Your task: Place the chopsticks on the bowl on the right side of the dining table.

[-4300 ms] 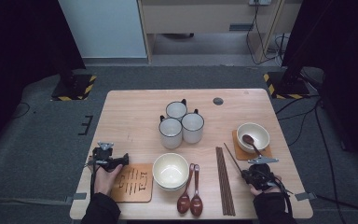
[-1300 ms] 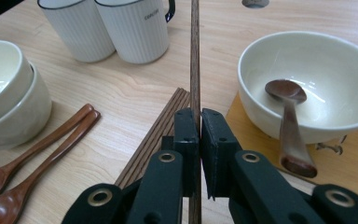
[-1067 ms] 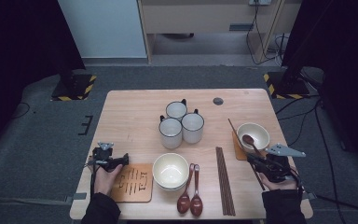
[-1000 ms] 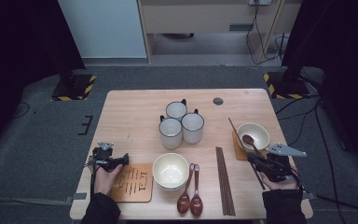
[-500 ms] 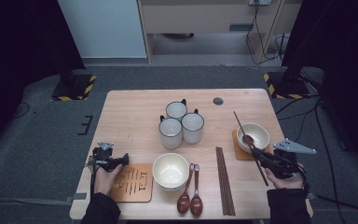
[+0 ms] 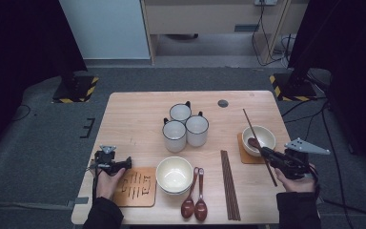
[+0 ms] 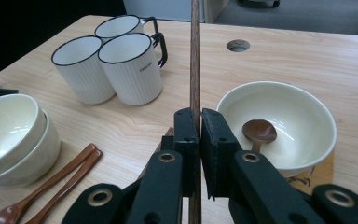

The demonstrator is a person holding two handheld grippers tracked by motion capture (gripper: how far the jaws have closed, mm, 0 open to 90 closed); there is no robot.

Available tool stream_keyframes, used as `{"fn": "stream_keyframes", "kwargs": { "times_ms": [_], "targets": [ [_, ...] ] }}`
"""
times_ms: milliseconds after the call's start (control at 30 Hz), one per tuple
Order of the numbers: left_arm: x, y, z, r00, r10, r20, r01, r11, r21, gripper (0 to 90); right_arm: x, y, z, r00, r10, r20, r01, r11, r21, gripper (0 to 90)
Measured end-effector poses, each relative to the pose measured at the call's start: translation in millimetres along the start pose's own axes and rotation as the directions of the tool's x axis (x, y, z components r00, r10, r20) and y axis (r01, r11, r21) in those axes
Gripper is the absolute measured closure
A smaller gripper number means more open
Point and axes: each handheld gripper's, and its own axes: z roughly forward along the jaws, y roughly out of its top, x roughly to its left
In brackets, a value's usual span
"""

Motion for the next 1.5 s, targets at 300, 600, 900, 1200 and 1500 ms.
{"fn": "stream_keyframes", "kwargs": {
  "times_ms": [300,600,900,1200,1500],
  "targets": [
    [0.0,0.0,0.1,1.0,0.0,0.0,0.0,1.0,0.0,0.4,-6.6,3.3,-4.8,0.9999,0.011,0.007,-0.011,1.0,-0.014,85.2],
    [0.0,0.0,0.0,1.0,0.0,0.0,0.0,1.0,0.0,0.4,-17.6,8.2,-7.5,0.9994,0.028,0.019,-0.027,0.999,-0.028,85.2],
    [0.0,0.0,0.0,1.0,0.0,0.0,0.0,1.0,0.0,0.4,-29.6,12.4,-4.7,0.9988,0.037,0.033,-0.036,0.999,-0.028,85.2],
    [0.0,0.0,0.0,1.0,0.0,0.0,0.0,1.0,0.0,0.4,-40.3,15.2,-1.8,0.9978,0.048,0.044,-0.047,0.999,-0.024,85.2],
    [0.0,0.0,0.0,1.0,0.0,0.0,0.0,1.0,0.0,0.4,-50.8,15.9,1.8,0.9969,0.052,0.059,-0.051,0.998,-0.021,85.2]
  ]
}}
